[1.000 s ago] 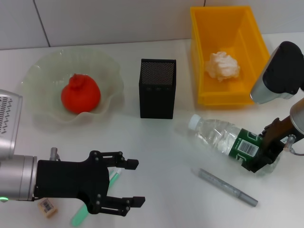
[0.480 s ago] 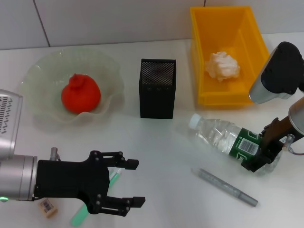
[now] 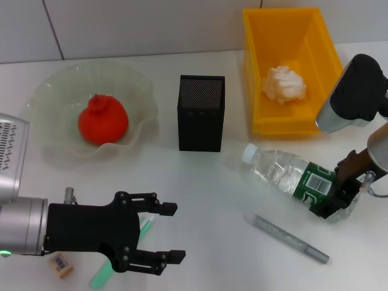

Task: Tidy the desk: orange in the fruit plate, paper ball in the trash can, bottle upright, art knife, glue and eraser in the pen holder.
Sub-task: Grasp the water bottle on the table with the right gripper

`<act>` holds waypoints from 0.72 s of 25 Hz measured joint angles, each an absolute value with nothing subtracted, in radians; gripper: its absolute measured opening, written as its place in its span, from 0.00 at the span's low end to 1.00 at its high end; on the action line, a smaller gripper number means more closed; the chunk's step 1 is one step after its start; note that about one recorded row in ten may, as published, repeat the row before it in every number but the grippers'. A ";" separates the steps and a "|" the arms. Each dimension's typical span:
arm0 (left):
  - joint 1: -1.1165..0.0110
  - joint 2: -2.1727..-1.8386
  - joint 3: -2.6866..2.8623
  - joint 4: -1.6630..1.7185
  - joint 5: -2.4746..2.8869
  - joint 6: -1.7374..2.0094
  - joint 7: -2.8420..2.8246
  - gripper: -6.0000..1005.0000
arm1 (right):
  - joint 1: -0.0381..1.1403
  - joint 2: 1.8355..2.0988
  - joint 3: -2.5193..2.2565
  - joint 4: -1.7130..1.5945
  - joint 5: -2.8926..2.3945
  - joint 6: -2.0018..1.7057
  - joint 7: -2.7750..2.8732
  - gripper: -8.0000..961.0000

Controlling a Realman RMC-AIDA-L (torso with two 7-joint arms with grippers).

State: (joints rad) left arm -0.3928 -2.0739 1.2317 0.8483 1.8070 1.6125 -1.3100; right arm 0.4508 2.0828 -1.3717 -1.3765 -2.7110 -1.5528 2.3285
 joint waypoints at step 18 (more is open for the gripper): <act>-0.395 -2.074 1.227 0.848 1.807 1.609 -1.310 0.80 | 0.402 2.085 -1.441 -1.466 -2.711 -1.546 2.329 0.81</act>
State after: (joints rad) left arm -0.3954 -2.0739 1.2266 0.8482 1.8071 1.6091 -1.3100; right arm 0.4018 2.0848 -1.4405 -1.4663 -2.7108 -1.5460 2.3287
